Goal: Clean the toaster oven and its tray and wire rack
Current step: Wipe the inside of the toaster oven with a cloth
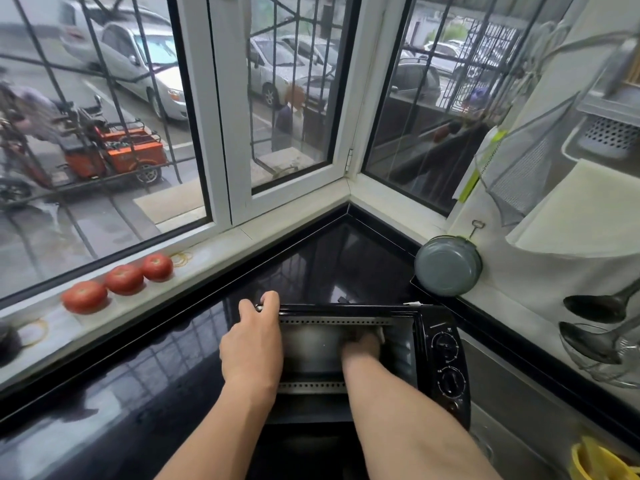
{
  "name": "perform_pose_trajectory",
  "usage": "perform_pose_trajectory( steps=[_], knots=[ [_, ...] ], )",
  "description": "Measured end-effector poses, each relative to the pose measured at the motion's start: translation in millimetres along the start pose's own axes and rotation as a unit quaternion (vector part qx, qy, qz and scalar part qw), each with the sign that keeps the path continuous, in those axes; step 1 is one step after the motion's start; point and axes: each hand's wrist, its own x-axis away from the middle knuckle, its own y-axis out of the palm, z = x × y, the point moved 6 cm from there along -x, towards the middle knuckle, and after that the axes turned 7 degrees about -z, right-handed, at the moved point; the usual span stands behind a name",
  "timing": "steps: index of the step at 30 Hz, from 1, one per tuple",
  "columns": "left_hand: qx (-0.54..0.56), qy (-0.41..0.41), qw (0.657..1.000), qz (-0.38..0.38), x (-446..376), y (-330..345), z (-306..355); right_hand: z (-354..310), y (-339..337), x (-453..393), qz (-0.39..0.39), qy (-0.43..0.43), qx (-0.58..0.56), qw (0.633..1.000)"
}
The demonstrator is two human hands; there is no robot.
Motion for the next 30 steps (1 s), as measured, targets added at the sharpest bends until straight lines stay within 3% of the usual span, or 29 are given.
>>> perform_pose_trajectory(
  steps=[1,3,9,13,17,21,24,27,30],
  knots=[
    [0.002,0.003,1.000,0.001,-0.2,0.3,0.0,-4.3,-0.4,3.7,0.012,0.020,0.085,0.996],
    [0.002,0.005,1.000,0.002,-0.5,0.9,-0.6,-9.0,-6.7,0.8,0.026,0.012,0.143,0.989],
    [0.006,0.005,1.000,0.004,1.4,1.3,-1.4,-3.9,2.1,-1.1,-0.077,0.068,0.088,0.991],
    [0.001,0.009,1.000,0.001,1.2,-0.2,0.0,-7.1,5.0,1.4,-0.104,0.075,-0.082,0.988],
    [-0.003,0.011,1.000,-0.003,2.7,-1.1,0.1,-1.2,-0.5,5.4,-0.116,0.080,-0.161,0.977],
    [0.004,0.010,1.000,-0.008,4.5,-0.7,0.1,-6.5,9.0,8.3,-0.123,0.088,-0.155,0.976],
    [0.003,0.006,1.000,-0.006,4.9,-0.8,-0.6,-15.5,9.5,8.9,-0.111,0.072,-0.047,0.990],
    [0.007,0.005,1.000,-0.002,4.1,-0.5,0.3,-13.4,5.9,17.6,-0.108,0.086,-0.124,0.983],
    [0.012,-0.003,1.000,-0.008,4.2,-0.7,0.2,-9.7,5.1,21.7,-0.073,0.087,-0.128,0.985]
  ],
)
